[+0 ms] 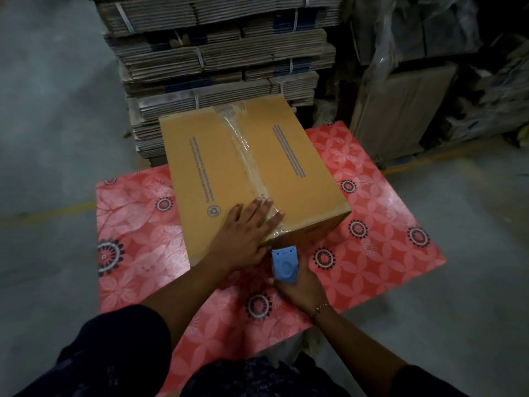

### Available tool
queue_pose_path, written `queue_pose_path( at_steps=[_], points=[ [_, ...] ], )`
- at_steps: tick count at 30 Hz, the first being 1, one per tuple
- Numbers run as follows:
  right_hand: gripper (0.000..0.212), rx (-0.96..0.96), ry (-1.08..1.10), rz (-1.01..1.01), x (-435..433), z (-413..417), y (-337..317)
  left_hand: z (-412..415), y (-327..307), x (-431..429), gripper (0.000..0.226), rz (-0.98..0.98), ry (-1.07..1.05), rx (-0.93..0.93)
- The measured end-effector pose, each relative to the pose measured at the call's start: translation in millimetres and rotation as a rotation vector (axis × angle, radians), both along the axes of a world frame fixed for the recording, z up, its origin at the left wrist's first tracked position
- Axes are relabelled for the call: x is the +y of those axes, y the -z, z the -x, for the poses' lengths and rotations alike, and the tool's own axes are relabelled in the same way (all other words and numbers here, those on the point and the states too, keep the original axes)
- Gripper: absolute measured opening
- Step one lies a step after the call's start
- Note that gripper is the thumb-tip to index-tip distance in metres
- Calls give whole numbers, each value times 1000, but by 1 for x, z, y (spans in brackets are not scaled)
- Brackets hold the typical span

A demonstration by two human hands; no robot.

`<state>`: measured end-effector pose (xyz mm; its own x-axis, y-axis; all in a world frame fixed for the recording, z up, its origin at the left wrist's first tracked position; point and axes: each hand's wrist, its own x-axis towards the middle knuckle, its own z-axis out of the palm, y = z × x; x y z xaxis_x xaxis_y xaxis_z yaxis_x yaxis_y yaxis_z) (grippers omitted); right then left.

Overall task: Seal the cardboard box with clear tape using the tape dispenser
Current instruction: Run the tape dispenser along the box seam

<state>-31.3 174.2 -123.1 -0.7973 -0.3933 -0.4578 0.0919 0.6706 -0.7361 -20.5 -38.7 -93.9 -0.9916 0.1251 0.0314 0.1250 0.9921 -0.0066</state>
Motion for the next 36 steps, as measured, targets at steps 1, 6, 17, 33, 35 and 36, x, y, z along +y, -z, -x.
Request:
queue_pose_path(
  at_steps=[1, 6, 17, 33, 35, 36],
  points=[
    [102, -4, -8, -7, -1, -1, -3, 0, 1, 0, 85, -1, 0, 1],
    [83, 32, 16, 19, 13, -17, -16, -1, 0, 0, 84, -22, -3, 17],
    [77, 184, 24, -14, 31, -38, -55, 12, -2, 14, 80, -26, -17, 13],
    [72, 163, -83, -165, 54, -41, -88, 12, -2, 16, 72, -51, -45, 17],
    [68, 148, -156, -279, 47, -27, -95, 12, -2, 17, 72, -39, -48, 25],
    [64, 119, -186, -324, 42, -17, -99, 11, -2, 18, 71, -34, -45, 29]
  ],
)
